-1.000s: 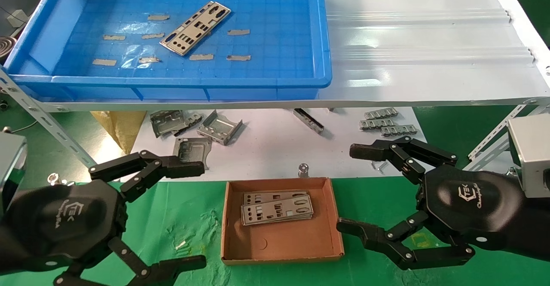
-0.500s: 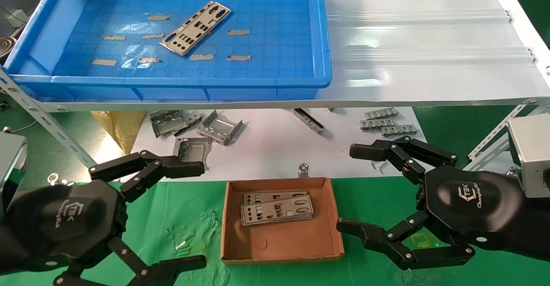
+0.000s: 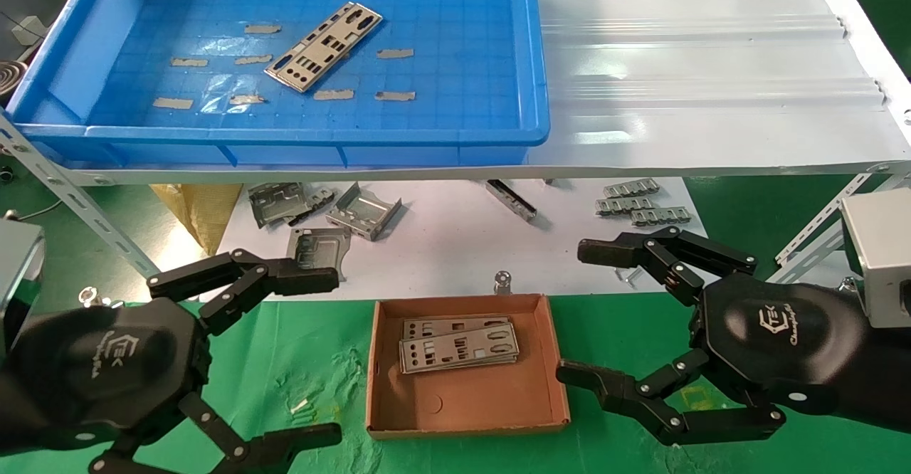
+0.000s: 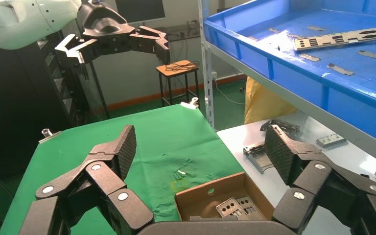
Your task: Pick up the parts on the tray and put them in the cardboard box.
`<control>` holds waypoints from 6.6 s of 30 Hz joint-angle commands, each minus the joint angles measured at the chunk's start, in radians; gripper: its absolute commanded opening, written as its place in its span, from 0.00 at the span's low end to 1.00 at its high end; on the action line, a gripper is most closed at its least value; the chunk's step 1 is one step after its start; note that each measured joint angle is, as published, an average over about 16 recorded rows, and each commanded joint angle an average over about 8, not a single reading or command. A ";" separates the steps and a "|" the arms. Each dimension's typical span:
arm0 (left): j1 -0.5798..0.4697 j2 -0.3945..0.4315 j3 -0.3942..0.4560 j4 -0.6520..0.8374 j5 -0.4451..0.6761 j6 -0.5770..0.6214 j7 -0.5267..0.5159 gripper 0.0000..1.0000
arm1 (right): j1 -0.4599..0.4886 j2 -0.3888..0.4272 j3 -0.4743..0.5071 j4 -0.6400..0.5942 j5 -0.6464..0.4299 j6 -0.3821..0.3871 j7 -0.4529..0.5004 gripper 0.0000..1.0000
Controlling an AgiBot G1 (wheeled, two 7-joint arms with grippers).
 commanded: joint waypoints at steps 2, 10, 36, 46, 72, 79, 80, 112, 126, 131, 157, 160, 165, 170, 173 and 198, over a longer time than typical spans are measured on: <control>0.000 0.000 0.000 0.000 0.000 0.000 0.000 1.00 | 0.000 0.000 0.000 0.000 0.000 0.000 0.000 0.00; 0.000 0.000 0.000 0.000 0.000 0.000 0.000 1.00 | 0.000 0.000 0.000 0.000 0.000 0.000 0.000 0.50; 0.000 0.000 0.000 0.000 0.000 0.000 0.000 1.00 | 0.000 0.000 0.000 0.000 0.000 0.000 0.000 0.00; 0.000 0.000 0.000 0.000 0.000 0.000 0.000 1.00 | 0.000 0.000 0.000 0.000 0.000 0.000 0.000 0.00; -0.530 0.232 0.136 0.321 0.348 -0.115 -0.030 1.00 | 0.000 0.000 0.000 0.000 0.000 0.000 0.000 0.00; -0.766 0.424 0.231 0.702 0.550 -0.230 0.039 1.00 | 0.000 0.000 0.000 0.000 0.000 0.000 0.000 0.00; -0.788 0.447 0.239 0.754 0.568 -0.253 0.048 1.00 | 0.000 0.000 0.000 0.000 0.000 0.000 0.000 0.00; -0.920 0.665 0.272 1.241 0.661 -0.567 0.164 0.10 | 0.000 0.000 0.000 0.000 0.000 0.000 0.000 0.00; -0.928 0.673 0.273 1.263 0.662 -0.555 0.186 0.00 | 0.000 0.000 0.000 0.000 0.000 0.000 0.000 0.00; -0.931 0.674 0.273 1.268 0.662 -0.555 0.188 0.00 | 0.000 0.000 0.000 0.000 0.000 0.000 0.000 0.00; -0.929 0.675 0.272 1.282 0.662 -0.601 0.193 0.00 | 0.000 0.000 0.000 0.000 0.000 0.000 0.000 0.20; -0.930 0.675 0.271 1.281 0.661 -0.601 0.194 0.00 | 0.000 0.000 0.000 0.000 0.000 0.000 0.000 0.20; -0.932 0.675 0.270 1.276 0.659 -0.593 0.199 0.24 | 0.000 0.000 0.000 0.000 0.000 0.000 0.000 0.24; -0.937 0.669 0.271 1.264 0.660 -0.570 0.219 0.86 | 0.000 0.000 0.000 0.000 0.000 0.000 0.000 0.44; -0.941 0.663 0.272 1.255 0.662 -0.555 0.238 1.00 | 0.000 0.000 0.000 0.000 0.000 0.000 0.000 0.70; -0.941 0.661 0.269 1.274 0.658 -0.558 0.309 1.00 | 0.000 0.000 0.000 0.000 0.000 0.000 0.000 1.00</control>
